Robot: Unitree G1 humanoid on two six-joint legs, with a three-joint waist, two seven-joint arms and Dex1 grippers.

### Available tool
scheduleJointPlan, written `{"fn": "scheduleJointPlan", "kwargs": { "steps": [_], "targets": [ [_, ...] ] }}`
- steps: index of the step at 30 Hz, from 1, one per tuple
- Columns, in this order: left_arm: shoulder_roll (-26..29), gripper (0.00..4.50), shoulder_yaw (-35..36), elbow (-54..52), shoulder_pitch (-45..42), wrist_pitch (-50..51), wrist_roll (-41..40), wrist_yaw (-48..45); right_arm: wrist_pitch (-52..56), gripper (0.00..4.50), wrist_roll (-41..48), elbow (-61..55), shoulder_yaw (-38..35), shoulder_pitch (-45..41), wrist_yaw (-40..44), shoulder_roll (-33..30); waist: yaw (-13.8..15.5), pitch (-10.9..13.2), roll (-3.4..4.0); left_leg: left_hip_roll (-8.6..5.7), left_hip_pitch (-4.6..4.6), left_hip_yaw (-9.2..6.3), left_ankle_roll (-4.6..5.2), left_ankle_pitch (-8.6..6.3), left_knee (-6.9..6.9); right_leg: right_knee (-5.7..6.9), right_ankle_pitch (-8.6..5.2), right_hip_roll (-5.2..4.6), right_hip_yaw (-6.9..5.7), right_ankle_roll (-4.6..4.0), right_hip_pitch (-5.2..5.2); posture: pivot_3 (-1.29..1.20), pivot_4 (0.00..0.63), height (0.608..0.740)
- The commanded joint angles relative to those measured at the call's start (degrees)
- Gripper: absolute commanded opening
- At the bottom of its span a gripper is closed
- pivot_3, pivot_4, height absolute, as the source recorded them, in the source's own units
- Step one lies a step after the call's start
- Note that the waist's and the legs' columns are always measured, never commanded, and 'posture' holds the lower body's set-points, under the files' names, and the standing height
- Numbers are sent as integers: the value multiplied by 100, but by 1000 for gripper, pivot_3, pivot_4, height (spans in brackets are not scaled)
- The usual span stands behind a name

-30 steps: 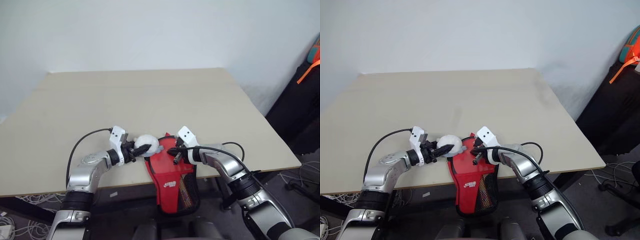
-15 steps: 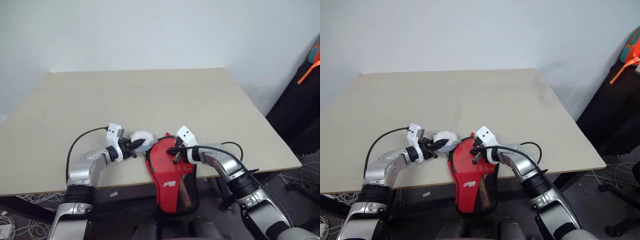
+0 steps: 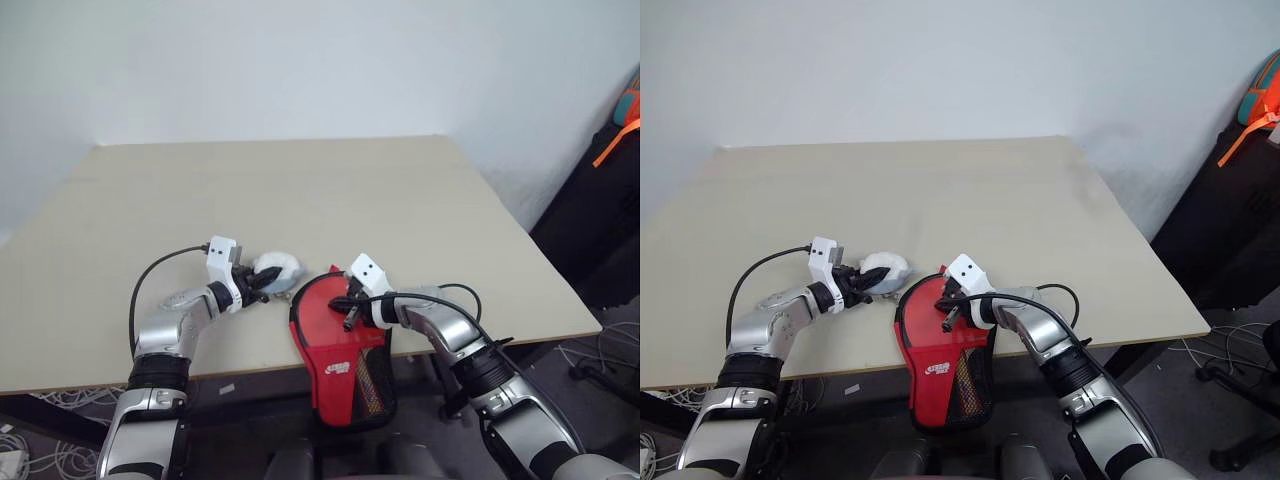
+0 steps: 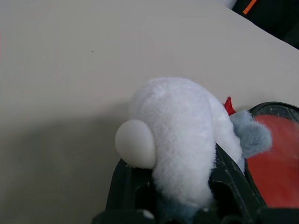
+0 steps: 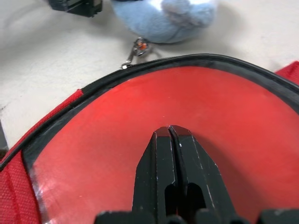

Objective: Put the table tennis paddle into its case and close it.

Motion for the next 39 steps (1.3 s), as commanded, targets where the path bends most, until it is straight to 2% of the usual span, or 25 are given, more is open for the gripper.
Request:
{"fn": "scheduleJointPlan", "kwargs": {
  "steps": [1,11,25,34,39],
  "targets": [
    [31,609,145,155,-421,-311,141,110,50,0,-68,-9,111,-1,112,-26,1,0,-1,0,0,0,0,0,0,0,0,0,0,0,0,0,0,739],
    [-153,609,60,1599,-1558,-1029,509,19,56,0,-107,10,156,-6,176,0,-1,0,-2,0,-1,0,0,0,2,2,0,4,0,0,0,0,0,739],
    [-856,609,-36,3521,-2985,-2012,1024,-107,104,0,-140,-19,185,19,179,39,4,0,-3,-1,-8,-1,0,0,10,3,0,6,0,1,-1,0,0,739],
    [-1358,609,-54,3967,-3413,-2243,1278,-141,179,0,-125,-154,183,67,126,37,8,0,-4,-2,-12,-2,1,0,14,3,0,6,0,2,-2,0,0,739],
    [-1384,609,-372,3723,-3198,-2065,1482,-898,192,0,-119,-204,184,92,153,-22,6,0,-4,-2,-13,-2,1,0,16,4,0,6,0,3,-2,0,0,739]
  ]
}}
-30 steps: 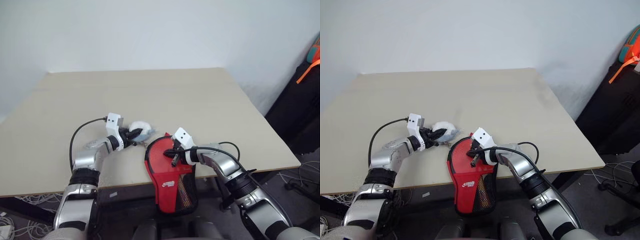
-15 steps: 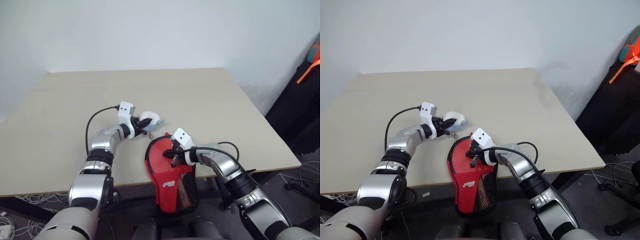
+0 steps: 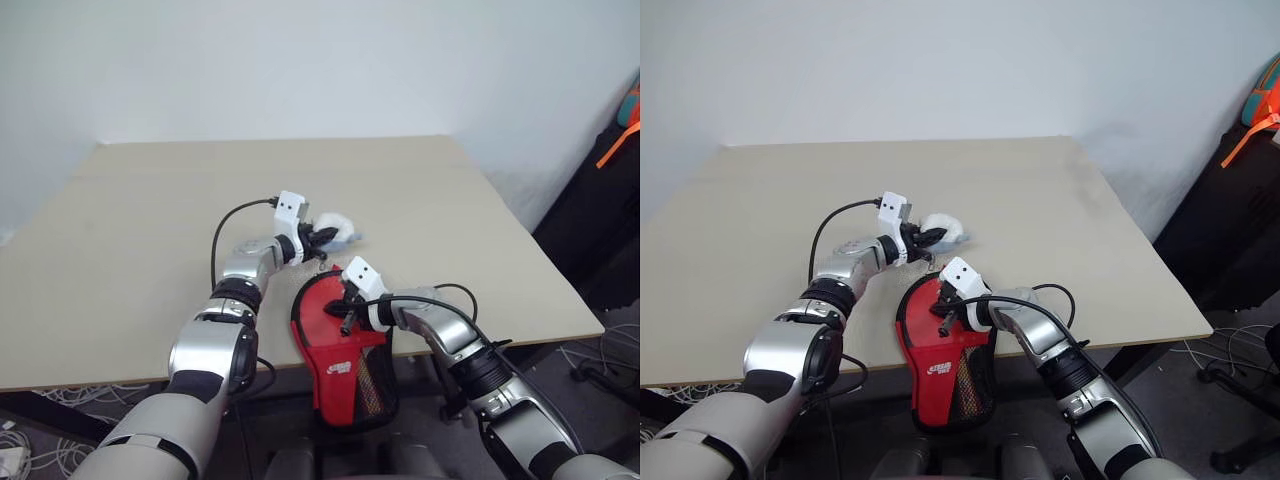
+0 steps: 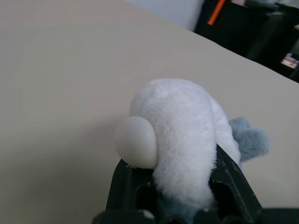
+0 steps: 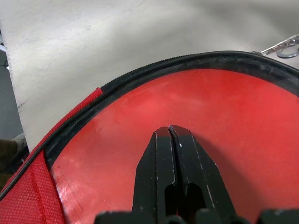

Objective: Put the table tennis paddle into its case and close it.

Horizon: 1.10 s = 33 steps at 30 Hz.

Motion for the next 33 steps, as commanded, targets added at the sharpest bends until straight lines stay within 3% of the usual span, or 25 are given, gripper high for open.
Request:
{"fn": "scheduleJointPlan", "kwargs": {
  "steps": [1,9,16,24,33],
  "targets": [
    [72,609,-299,-450,-36,6,190,-712,92,0,-65,-64,80,71,20,-61,-1,0,0,0,-1,0,0,0,0,0,0,0,0,0,0,0,0,739],
    [466,609,-745,-1449,750,465,230,-1964,87,0,-68,-55,80,49,66,-118,-8,0,1,1,1,-1,0,0,-2,4,-1,1,1,-1,-3,0,0,739],
    [604,609,-869,-1955,1088,734,172,-2204,144,0,-78,-269,84,52,177,-338,3,0,1,1,0,-4,1,-1,7,4,-1,1,1,-1,2,0,0,739],
    [567,609,-909,-2268,1275,951,122,-2315,623,0,128,-1459,39,216,524,-1039,6,0,2,1,-2,-3,1,-2,9,4,-1,1,1,0,-1,0,0,739],
    [478,3748,-836,-2322,1316,1054,66,-2177,1198,0,602,-2585,-560,252,759,-1958,15,1,0,1,-6,-4,2,-3,15,2,-2,1,0,0,-1,0,0,739]
  ]
}}
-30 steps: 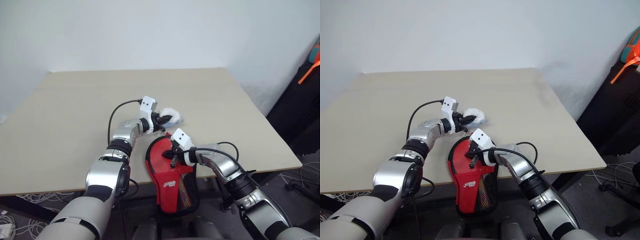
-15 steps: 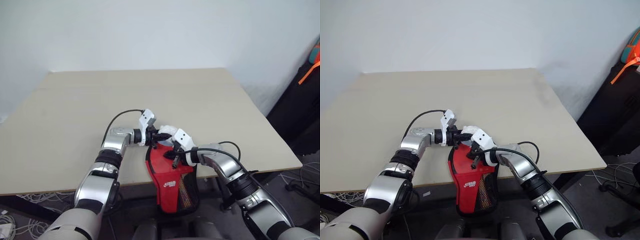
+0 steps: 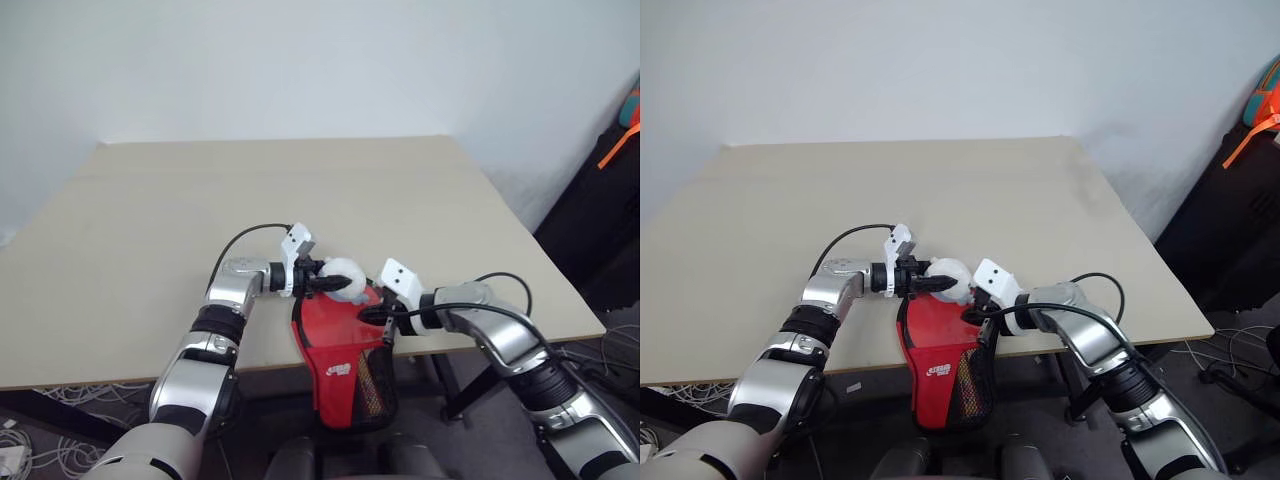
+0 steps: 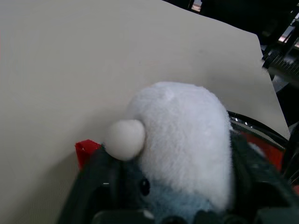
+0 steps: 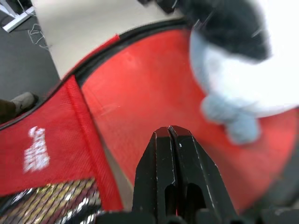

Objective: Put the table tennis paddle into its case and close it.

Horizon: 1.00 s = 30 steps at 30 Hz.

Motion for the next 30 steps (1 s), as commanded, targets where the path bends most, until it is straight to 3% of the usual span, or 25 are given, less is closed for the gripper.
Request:
{"fn": "scheduleJointPlan", "kwargs": {
  "steps": [1,2,9,19,24,30],
  "targets": [
    [8,4093,26,-230,-18,31,-95,10,144,0,244,-431,-388,-111,68,-225,-1,1,-1,0,-1,1,0,0,1,-1,0,0,0,0,-1,0,0,739],
    [27,4472,39,-296,-10,58,-113,-2,173,0,284,-495,-441,-104,78,-303,-1,1,-1,0,-1,1,1,-1,0,0,0,0,0,0,-1,0,0,739],
    [268,4472,314,-969,-44,676,-501,-65,195,0,501,-684,-654,-48,86,-654,-2,3,-3,1,-2,0,1,-1,-1,0,0,0,0,0,-4,0,0,739],
    [1217,4472,926,-2698,191,2032,-1576,-253,135,0,626,-649,-728,-93,90,-821,-5,4,-3,3,-3,3,1,-1,0,-1,0,0,1,0,-5,0,0,739],
    [1531,2963,1225,-3054,400,2183,-1836,-29,76,0,649,-550,-729,-179,110,-878,-2,4,-3,4,-3,2,1,-1,1,-4,-1,-1,0,-1,-3,0,0,739],
    [1431,916,1218,-3897,1026,2276,-2038,397,2,0,635,-337,-726,-417,65,-806,-2,4,-3,4,-2,4,1,-1,1,-4,0,-2,2,-1,-3,0,0,739]
  ]
}}
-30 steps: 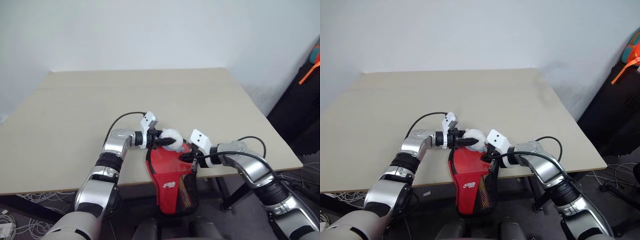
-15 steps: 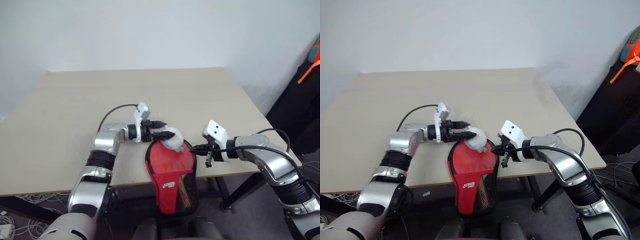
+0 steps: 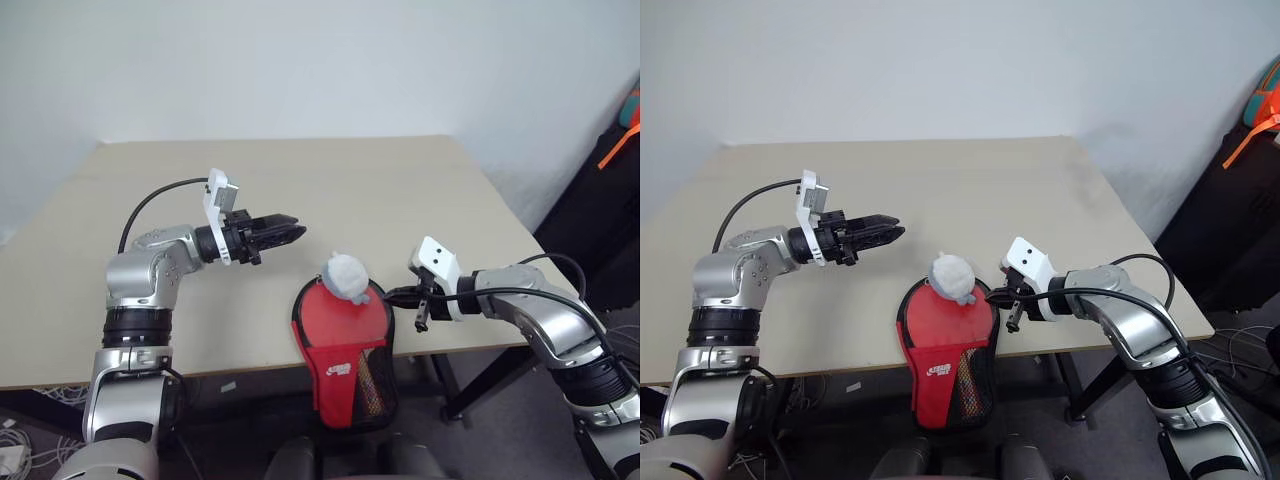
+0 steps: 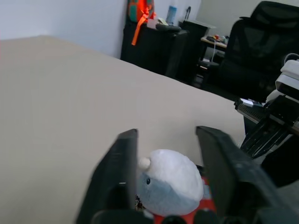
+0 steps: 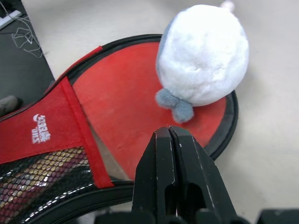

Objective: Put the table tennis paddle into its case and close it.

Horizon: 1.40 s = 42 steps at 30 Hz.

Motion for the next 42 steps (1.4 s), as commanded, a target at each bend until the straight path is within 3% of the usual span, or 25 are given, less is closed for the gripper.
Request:
{"fn": "scheduleJointPlan", "kwargs": {
  "steps": [1,2,3,13,17,27,42],
  "targets": [
    [-105,529,-32,-825,414,-54,-162,305,-132,0,20,129,-206,-348,-51,52,0,0,1,0,0,0,0,0,-1,-1,0,0,0,0,0,0,0,739],
    [-125,127,-121,-1035,603,-44,-175,333,-120,0,12,212,-222,-440,-109,116,0,0,1,1,3,2,0,0,-3,0,0,-1,1,0,1,0,0,739],
    [-144,29,-201,-1199,757,-39,-178,358,-117,0,8,284,-228,-515,-147,165,0,0,0,2,2,1,0,0,-2,0,1,0,1,-1,0,0,0,739],
    [-221,29,-1028,-1942,1734,-364,29,587,-235,0,-86,704,-69,-981,-357,550,0,0,1,2,3,3,0,0,-2,-1,0,-1,1,-3,1,0,0,739],
    [-260,0,-1264,-1932,1824,-558,137,617,-218,825,-151,874,-7,-1167,-497,781,-2,0,2,2,3,4,-1,0,-1,0,0,-1,1,-3,0,0,0,739],
    [-248,0,-1583,-1613,1783,-953,403,546,-360,4421,-437,1437,330,-1457,-618,1233,-3,0,5,2,4,4,-1,0,-3,1,0,0,0,-3,0,0,0,739],
    [-59,0,-1496,-1497,1721,-950,363,415,-1065,4465,-965,2783,530,-1448,-708,1838,-8,0,6,2,5,4,-1,0,-4,3,1,0,0,-2,0,0,0,739]
  ]
}}
